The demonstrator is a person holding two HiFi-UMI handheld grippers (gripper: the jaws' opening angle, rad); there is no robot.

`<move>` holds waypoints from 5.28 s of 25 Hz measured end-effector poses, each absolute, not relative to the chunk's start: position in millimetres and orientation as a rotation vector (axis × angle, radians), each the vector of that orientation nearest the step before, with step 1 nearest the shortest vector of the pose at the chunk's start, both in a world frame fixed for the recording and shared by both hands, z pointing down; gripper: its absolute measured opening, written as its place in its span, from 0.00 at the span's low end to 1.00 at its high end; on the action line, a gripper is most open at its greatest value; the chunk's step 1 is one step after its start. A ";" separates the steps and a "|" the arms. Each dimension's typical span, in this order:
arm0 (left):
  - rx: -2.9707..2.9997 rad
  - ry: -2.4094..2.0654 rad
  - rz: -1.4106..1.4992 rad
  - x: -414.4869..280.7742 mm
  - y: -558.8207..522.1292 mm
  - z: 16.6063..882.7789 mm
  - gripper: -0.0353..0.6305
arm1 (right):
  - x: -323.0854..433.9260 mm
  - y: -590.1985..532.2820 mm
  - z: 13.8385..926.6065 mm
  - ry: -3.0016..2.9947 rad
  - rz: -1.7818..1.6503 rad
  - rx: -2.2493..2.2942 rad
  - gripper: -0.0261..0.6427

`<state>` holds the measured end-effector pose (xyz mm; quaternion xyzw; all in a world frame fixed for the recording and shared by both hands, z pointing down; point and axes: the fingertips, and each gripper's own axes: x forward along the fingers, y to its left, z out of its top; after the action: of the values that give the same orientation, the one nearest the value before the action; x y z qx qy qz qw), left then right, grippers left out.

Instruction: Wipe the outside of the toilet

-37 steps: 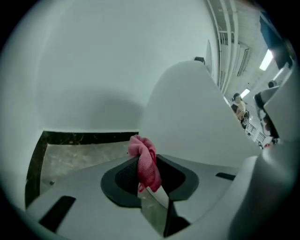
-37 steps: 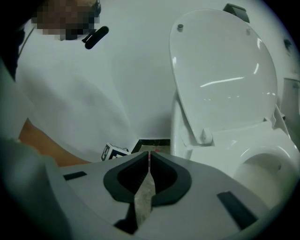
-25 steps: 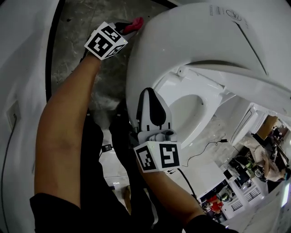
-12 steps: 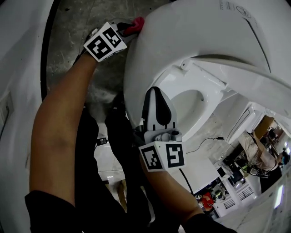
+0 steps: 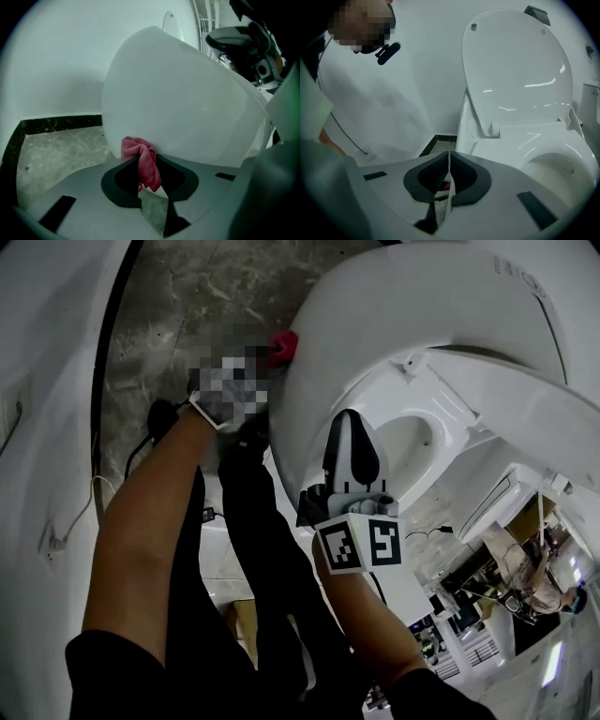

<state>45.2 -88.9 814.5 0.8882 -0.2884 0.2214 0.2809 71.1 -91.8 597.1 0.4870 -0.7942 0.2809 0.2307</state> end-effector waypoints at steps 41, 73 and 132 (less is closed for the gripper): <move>2.214 -0.923 0.488 -43.6 -136.4 797.8 0.20 | 24.2 -77.1 568.7 -2.265 0.700 1.207 0.09; 2.392 -0.705 0.617 51.0 -78.2 861.0 0.20 | 26.5 -91.8 596.5 -2.215 0.662 1.240 0.09; 2.483 -0.740 0.694 40.3 -209.4 921.7 0.19 | 9.9 -87.0 603.1 -2.239 0.651 1.208 0.09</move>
<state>40.3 -209.4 921.7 0.9014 -0.2687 0.2520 0.2277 9.9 -87.0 603.1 0.4447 -0.8246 0.2397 0.2549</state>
